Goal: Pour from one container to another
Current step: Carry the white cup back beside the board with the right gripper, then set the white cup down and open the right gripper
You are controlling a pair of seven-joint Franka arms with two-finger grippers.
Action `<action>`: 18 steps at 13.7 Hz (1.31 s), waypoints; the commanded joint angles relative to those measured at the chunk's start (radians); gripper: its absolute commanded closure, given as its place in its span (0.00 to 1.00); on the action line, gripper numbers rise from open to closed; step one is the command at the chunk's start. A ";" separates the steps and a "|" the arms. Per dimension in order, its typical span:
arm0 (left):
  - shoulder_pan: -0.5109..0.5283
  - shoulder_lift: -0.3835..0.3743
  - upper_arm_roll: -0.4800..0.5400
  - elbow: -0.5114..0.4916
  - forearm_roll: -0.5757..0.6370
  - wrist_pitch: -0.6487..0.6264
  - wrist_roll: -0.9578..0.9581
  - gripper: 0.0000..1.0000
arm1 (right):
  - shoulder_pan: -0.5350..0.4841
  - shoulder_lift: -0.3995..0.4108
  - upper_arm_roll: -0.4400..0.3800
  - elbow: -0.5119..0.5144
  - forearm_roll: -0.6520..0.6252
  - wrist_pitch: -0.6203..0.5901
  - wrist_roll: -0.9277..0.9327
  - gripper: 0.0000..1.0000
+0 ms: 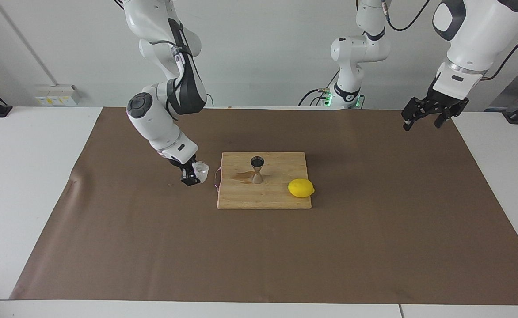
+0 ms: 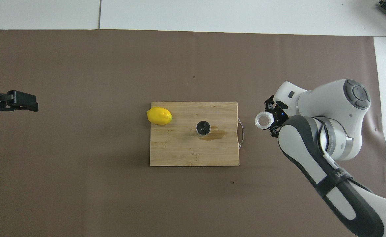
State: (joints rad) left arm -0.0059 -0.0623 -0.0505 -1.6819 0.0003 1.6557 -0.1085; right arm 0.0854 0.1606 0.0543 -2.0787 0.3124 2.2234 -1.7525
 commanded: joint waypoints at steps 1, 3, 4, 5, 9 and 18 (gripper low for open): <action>0.003 -0.024 0.000 -0.022 0.013 -0.005 0.004 0.00 | -0.077 0.002 0.015 -0.041 0.043 0.010 -0.093 0.67; 0.003 -0.024 0.000 -0.022 0.013 -0.005 0.004 0.00 | -0.124 0.005 0.015 -0.060 0.045 0.009 -0.142 0.67; 0.003 -0.024 0.000 -0.022 0.013 -0.005 0.004 0.00 | -0.143 0.011 0.015 -0.064 0.045 0.007 -0.163 0.67; 0.003 -0.024 0.000 -0.022 0.013 -0.005 0.004 0.00 | -0.162 0.022 0.015 -0.069 0.045 0.005 -0.176 0.67; 0.003 -0.024 0.000 -0.022 0.013 -0.005 0.004 0.00 | -0.193 0.057 0.015 -0.069 0.044 0.016 -0.219 0.67; 0.003 -0.024 0.000 -0.022 0.013 -0.005 0.004 0.00 | -0.202 0.057 0.010 -0.083 0.042 0.021 -0.222 0.39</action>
State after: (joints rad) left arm -0.0059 -0.0623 -0.0505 -1.6819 0.0003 1.6557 -0.1085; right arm -0.0916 0.2234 0.0545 -2.1445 0.3292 2.2236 -1.9352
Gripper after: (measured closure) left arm 0.000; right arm 0.436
